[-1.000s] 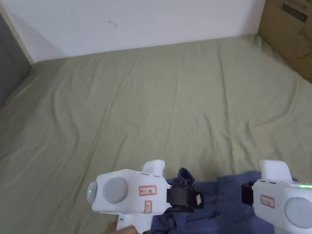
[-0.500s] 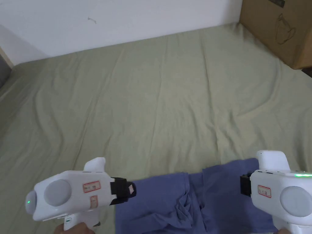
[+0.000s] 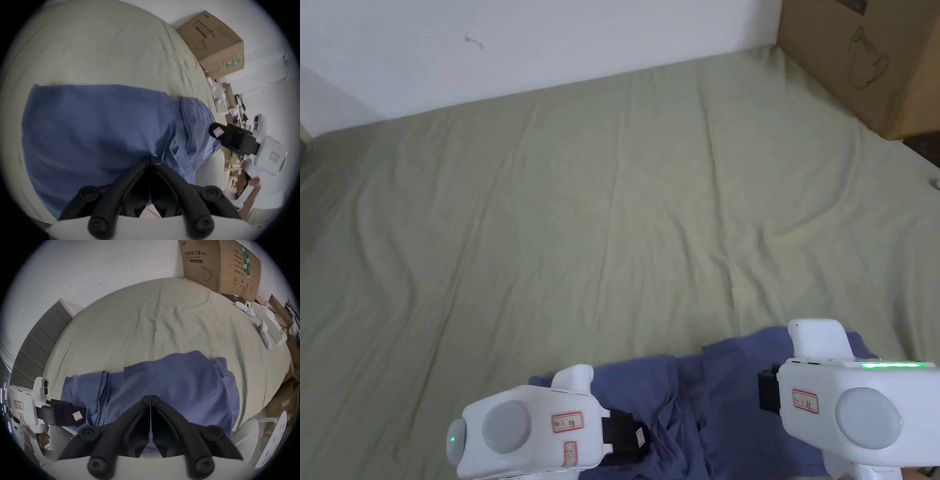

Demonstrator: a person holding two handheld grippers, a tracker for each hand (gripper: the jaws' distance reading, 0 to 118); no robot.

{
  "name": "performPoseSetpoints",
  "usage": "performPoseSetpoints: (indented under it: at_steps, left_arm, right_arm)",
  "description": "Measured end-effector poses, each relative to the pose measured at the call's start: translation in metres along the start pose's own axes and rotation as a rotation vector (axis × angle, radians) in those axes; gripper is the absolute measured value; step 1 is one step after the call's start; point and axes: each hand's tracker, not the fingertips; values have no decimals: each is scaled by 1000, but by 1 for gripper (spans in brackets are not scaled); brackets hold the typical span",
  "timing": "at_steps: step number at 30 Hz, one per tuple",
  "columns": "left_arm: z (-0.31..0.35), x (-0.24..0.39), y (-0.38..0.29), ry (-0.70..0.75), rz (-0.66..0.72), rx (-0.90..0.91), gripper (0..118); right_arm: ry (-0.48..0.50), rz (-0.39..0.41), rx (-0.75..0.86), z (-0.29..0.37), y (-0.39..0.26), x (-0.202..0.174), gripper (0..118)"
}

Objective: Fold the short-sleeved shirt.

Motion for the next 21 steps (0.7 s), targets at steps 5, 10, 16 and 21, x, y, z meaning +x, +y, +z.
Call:
performPoseSetpoints:
  at_steps: [5,10,16,21]
  left_arm:
    - [2,12,2,52,-85,4,1]
    - [-7,13,0,-9,-21,-2,1]
    - [-18,17,-2,-34,16,-20,1]
    - [-18,26,-1,-14,-31,-24,1]
  right_arm:
    - [-10,-22,4,2,-1,10,2]
    - [-5,-57,-6,0,-4,17,2]
    - [0,-55,-15,1,-8,17,2]
    - [6,-48,-18,0,-7,12,2]
